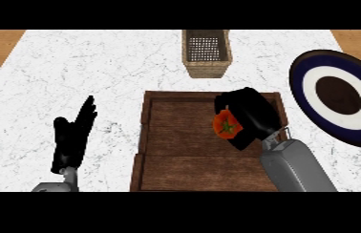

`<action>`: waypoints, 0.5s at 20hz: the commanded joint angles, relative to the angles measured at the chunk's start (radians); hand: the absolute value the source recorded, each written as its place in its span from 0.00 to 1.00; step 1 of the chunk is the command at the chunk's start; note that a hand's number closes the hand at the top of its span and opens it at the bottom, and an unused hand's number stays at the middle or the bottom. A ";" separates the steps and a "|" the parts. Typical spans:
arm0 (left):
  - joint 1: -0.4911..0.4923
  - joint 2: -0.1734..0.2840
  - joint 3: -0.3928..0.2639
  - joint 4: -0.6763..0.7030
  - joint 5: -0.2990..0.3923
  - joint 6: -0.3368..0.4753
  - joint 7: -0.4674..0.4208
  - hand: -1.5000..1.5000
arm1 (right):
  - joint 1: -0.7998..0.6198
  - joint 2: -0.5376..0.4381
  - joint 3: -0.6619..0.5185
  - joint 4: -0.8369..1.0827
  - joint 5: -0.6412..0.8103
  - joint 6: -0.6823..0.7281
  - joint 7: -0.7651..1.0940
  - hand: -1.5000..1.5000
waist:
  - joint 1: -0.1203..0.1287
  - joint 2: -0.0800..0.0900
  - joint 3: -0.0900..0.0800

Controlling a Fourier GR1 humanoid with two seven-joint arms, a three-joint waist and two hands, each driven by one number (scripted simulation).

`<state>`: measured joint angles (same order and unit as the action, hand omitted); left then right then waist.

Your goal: Pick the tomato from the tray and place it in the plate

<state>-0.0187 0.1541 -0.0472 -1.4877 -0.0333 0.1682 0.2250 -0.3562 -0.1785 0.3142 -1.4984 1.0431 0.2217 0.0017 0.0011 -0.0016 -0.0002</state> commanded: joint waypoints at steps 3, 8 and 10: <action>0.042 -0.010 -0.014 -0.027 -0.014 0.004 0.012 0.50 | 0.140 -0.105 -0.109 -0.065 0.040 -0.165 -0.038 1.00 | -0.007 0.000 0.001; -0.026 -0.031 -0.019 -0.012 -0.046 0.031 0.052 0.50 | 0.194 -0.154 -0.211 -0.081 0.013 -0.209 -0.077 1.00 | -0.007 0.000 0.000; 0.043 -0.022 0.002 -0.029 -0.017 0.003 -0.008 0.50 | 0.199 -0.129 -0.218 -0.148 0.010 -0.217 -0.056 1.00 | -0.002 -0.001 0.000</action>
<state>-0.0267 0.1335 -0.0449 -1.4688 -0.0543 0.1785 0.2160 -0.2020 -0.2979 0.1387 -1.5653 1.0658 0.0333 -0.0500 -0.0043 -0.0006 0.0003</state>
